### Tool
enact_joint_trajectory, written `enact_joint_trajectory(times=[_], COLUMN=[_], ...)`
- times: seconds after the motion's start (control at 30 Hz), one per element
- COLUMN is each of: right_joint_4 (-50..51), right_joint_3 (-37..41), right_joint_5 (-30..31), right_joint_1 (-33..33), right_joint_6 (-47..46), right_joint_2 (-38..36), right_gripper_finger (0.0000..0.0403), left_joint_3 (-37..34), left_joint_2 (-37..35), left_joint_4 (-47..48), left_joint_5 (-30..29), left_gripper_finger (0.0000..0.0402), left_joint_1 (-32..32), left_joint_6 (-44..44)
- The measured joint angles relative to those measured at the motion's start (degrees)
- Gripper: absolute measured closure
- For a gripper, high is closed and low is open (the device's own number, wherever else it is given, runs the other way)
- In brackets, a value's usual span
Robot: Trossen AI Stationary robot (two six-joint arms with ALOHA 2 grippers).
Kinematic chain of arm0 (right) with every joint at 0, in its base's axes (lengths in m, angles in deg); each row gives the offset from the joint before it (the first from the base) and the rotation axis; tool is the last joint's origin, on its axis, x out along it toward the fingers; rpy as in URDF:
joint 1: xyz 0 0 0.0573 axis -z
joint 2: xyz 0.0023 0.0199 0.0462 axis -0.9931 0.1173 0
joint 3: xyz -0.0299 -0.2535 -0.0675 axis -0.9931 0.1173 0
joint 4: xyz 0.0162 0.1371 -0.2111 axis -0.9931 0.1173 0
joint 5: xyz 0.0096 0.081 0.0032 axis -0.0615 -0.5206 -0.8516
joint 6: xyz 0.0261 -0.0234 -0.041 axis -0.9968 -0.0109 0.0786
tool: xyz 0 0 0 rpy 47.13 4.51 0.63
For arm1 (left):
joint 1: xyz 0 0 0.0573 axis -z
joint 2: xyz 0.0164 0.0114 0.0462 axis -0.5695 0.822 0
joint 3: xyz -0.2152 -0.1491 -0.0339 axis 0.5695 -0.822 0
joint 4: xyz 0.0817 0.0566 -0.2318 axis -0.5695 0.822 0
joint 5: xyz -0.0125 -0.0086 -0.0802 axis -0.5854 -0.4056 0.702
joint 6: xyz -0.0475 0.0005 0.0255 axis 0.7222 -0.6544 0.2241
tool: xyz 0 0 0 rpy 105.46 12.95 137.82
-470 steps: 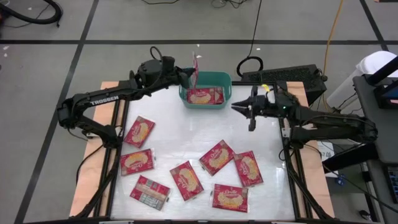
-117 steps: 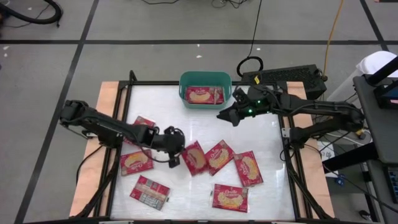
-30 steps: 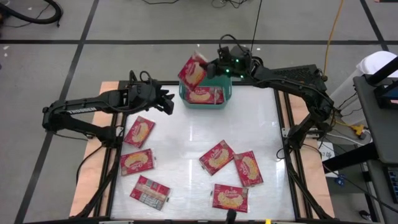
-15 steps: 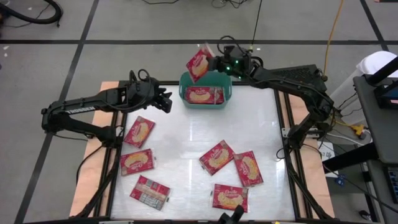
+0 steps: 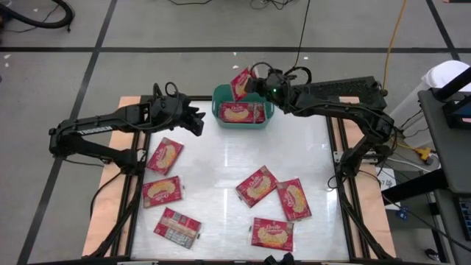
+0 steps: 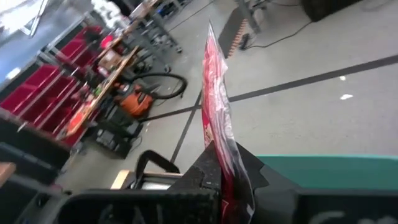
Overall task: Sort popcorn bags into baskets
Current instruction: Put the popcorn bag into the green bin
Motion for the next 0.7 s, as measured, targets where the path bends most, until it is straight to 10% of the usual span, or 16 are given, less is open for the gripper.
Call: enact_joint_trajectory(times=[0.7], right_joint_4=[-4.21], right_joint_3=[0.64], right_joint_5=[6.52], right_joint_1=[-5.31], right_joint_6=[-21.14], right_joint_2=[11.11], right_gripper_finger=[0.0403], left_joint_3=[0.0], left_joint_2=[0.13], left_joint_4=[-0.08], left_joint_5=[0.31], left_gripper_finger=[0.0234], left_joint_1=[4.21], left_joint_6=[2.58])
